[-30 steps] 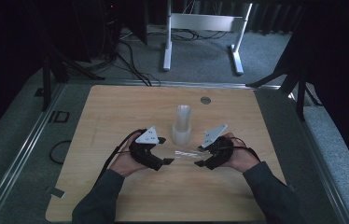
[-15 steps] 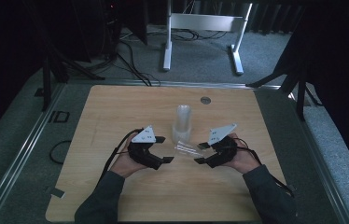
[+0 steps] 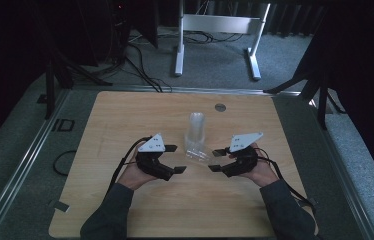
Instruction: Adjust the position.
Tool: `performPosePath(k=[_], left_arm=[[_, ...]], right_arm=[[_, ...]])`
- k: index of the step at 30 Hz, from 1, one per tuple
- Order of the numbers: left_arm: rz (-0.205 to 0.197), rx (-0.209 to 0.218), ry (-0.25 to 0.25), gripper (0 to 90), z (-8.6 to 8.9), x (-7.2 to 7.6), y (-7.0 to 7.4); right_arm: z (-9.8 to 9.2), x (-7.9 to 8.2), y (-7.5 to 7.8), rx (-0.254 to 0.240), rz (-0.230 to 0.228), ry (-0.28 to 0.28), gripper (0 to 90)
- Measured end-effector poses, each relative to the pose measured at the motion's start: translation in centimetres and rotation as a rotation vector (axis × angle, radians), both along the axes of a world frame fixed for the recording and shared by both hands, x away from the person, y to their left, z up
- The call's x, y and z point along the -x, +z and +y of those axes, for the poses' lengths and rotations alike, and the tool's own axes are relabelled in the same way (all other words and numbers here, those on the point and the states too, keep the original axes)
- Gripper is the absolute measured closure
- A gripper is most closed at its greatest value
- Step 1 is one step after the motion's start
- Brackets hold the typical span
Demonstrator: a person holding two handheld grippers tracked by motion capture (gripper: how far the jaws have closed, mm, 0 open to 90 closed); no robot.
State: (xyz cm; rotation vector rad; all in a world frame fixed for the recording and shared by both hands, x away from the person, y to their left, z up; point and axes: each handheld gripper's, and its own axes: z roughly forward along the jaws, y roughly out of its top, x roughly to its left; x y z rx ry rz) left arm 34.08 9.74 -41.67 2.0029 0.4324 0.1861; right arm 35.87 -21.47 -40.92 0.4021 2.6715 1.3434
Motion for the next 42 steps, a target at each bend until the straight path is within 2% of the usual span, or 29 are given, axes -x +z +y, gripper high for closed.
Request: performPosePath(k=[3,4,7,8,16,22,26,29,36,38,42], left_arm=[[0.000,0.006,-0.004,18.6,0.0,0.0,0.2],[-0.004,0.009,-0.005,18.9,0.0,0.0,0.2],[-0.001,0.019,-0.008,19.1,0.1,0.0,0.4],[0.001,0.024,-0.008,19.7,0.1,-0.1,0.4],[0.007,0.064,-0.021,21.9,0.1,0.0,0.8],[-0.003,0.075,-0.024,22.3,0.0,0.0,1.1],[0.001,0.089,-0.028,23.1,0.1,-0.1,1.2],[0.003,0.107,-0.031,23.1,0.1,-0.2,1.3],[0.010,0.152,-0.049,23.1,-0.1,-0.3,1.7],[0.030,0.179,-0.069,23.0,-0.1,-0.4,1.8],[0.030,0.204,-0.078,23.0,-0.2,-0.4,2.1]], right_arm=[[0.0,0.0,-0.1,-0.021,-0.005,-0.006,41.5],[0.0,0.0,-0.1,-0.042,-0.003,-0.009,41.5],[-0.1,0.0,0.0,-0.051,-0.005,-0.010,41.5],[-0.1,0.0,0.1,-0.078,-0.002,-0.012,41.5],[-0.1,0.3,0.7,-0.135,-0.019,-0.009,41.5],[-0.1,0.3,1.0,-0.191,-0.018,-0.010,41.6],[-0.1,0.3,1.0,-0.206,-0.022,-0.015,41.6],[0.0,0.4,1.1,-0.241,-0.023,-0.012,41.6],[0.1,0.5,1.1,-0.289,-0.026,-0.004,41.5],[0.1,0.5,1.2,-0.316,-0.017,0.008,41.5],[0.2,0.6,1.2,-0.337,-0.012,0.021,41.5]])
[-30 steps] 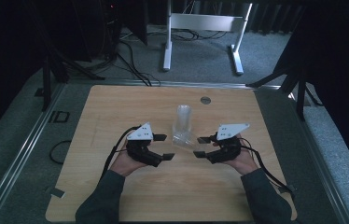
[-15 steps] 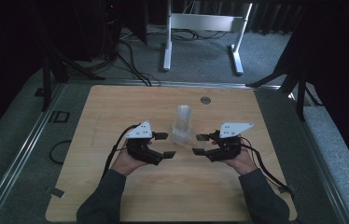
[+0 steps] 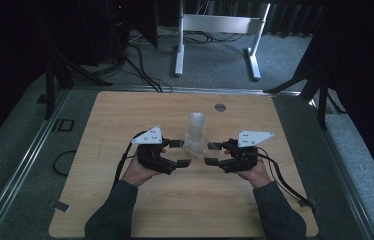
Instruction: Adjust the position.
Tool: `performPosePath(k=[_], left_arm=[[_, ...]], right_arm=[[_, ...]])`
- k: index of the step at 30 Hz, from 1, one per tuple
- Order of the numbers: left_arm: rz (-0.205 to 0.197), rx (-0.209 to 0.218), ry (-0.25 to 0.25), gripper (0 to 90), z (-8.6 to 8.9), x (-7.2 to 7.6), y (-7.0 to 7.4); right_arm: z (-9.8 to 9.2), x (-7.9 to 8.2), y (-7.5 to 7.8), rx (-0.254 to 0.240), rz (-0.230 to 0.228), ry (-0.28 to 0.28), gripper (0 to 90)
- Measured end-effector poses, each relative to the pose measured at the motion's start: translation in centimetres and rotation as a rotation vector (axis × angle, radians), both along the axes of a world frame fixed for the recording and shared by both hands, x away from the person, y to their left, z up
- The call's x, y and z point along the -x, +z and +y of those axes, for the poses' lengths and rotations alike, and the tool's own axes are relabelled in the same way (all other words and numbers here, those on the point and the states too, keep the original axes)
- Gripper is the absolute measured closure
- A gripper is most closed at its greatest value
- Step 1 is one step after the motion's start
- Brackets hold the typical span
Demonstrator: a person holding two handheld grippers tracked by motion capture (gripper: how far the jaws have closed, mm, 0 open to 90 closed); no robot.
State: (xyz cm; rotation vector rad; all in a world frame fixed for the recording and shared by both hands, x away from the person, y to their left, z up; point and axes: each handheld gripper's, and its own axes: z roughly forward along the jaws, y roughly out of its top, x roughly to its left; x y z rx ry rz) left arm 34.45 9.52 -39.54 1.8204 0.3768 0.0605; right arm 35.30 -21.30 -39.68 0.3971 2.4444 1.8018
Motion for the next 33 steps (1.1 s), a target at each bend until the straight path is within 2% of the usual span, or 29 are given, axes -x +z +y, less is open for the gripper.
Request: performPosePath(k=[4,13,18,25,33], left_arm=[[0.000,0.023,-0.009,23.0,0.0,0.0,0.2],[-0.008,0.031,-0.025,22.0,-0.7,0.2,0.3],[-0.008,0.051,-0.041,21.7,-1.1,0.2,0.5],[-0.015,0.052,-0.043,21.5,-1.7,0.3,0.5],[-0.016,0.076,-0.044,21.1,-1.9,0.3,0.5]], right_arm=[[0.0,0.1,0.1,-0.018,-0.005,0.008,41.6],[0.1,0.2,0.1,-0.045,-0.005,0.024,41.6],[0.2,0.3,0.1,-0.051,-0.004,0.031,41.6],[0.4,0.4,-0.1,-0.050,-0.011,0.045,41.6],[0.6,0.5,-0.3,-0.044,-0.014,0.054,41.5]])
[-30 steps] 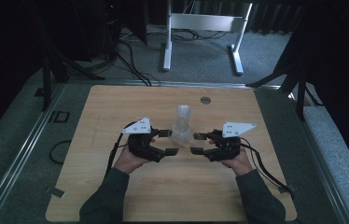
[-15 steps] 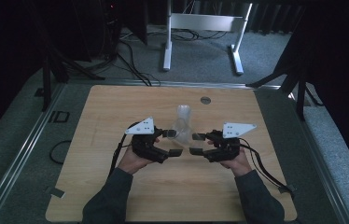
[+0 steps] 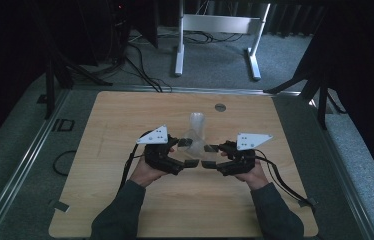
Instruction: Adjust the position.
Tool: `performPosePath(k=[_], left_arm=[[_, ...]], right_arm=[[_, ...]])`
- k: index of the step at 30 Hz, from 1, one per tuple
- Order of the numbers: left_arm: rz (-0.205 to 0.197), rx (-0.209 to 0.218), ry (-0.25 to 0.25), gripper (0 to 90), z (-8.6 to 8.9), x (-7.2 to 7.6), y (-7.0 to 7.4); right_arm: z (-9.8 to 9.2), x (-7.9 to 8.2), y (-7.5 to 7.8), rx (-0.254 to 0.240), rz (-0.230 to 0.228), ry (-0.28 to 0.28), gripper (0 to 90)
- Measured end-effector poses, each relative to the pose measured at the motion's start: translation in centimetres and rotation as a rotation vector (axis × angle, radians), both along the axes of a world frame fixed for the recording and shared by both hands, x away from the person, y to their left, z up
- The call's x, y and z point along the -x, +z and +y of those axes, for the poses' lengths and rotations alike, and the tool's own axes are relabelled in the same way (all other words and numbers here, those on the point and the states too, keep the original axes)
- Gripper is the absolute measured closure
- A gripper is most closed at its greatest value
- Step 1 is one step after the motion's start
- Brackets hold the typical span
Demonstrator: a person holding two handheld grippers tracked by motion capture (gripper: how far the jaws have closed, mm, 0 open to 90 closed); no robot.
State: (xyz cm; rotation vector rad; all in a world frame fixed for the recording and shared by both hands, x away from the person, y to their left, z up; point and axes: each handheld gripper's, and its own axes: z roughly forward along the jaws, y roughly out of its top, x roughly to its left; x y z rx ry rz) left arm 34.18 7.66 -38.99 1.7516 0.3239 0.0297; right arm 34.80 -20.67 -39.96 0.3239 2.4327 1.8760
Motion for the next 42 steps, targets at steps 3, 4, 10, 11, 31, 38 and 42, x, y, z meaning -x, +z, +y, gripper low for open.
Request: performPosePath(k=[3,4,10,11,31,38,42], left_arm=[[-0.003,-0.001,0.005,21.1,-0.06,0.03,0.00],[-0.002,0.013,0.007,21.1,-0.03,0.03,0.01],[0.003,0.070,0.024,21.1,0.21,-0.10,-0.03],[0.007,0.081,0.025,21.7,0.27,-0.13,-0.06],[-0.009,0.072,0.022,27.7,0.16,-0.06,-0.16],[-0.010,0.080,0.018,28.8,0.10,-0.03,-0.17],[-0.007,0.084,0.016,29.4,0.04,0.00,-0.20]], right_arm=[[0.05,0.00,-0.05,0.000,0.001,0.003,41.5],[0.06,0.01,-0.07,0.001,0.003,0.004,41.5],[0.17,0.03,-0.17,0.005,0.004,0.013,41.5],[0.20,0.04,-0.20,0.007,0.006,0.016,41.5],[0.27,-0.06,-0.35,0.034,0.009,0.026,40.8],[0.28,-0.08,-0.37,0.037,0.010,0.031,40.3],[0.33,-0.09,-0.44,0.041,0.010,0.033,40.1]])
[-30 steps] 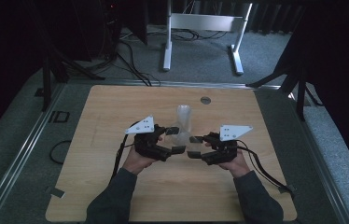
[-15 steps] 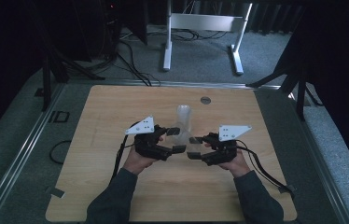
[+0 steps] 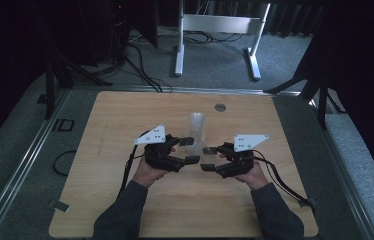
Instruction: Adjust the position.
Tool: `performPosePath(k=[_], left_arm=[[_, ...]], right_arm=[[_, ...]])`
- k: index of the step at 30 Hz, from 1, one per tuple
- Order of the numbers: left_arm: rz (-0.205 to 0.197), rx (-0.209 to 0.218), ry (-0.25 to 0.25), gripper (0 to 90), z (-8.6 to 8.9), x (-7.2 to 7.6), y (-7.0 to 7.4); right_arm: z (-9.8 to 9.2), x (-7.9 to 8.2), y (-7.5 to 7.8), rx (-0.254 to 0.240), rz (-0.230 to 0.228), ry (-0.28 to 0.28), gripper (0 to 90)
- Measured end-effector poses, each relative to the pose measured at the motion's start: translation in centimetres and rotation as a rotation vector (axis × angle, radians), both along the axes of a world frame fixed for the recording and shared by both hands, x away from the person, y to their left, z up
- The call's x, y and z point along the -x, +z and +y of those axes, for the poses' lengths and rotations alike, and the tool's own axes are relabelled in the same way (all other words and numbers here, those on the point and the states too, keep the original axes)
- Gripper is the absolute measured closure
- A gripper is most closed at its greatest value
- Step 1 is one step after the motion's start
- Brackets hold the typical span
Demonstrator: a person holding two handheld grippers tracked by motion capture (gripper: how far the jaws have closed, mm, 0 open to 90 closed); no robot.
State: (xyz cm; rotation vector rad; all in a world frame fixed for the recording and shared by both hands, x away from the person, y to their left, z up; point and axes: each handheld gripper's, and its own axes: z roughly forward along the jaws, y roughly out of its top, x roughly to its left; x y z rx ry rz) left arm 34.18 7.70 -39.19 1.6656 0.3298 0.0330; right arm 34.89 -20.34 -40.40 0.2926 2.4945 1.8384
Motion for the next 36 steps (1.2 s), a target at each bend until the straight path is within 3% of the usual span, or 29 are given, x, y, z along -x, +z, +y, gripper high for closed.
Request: performPosePath(k=[36], left_arm=[[0.004,0.019,-0.012,30.2,-0.50,0.02,-0.12]], right_arm=[[0.56,0.16,-0.03,0.029,-0.006,0.018,39.8]])
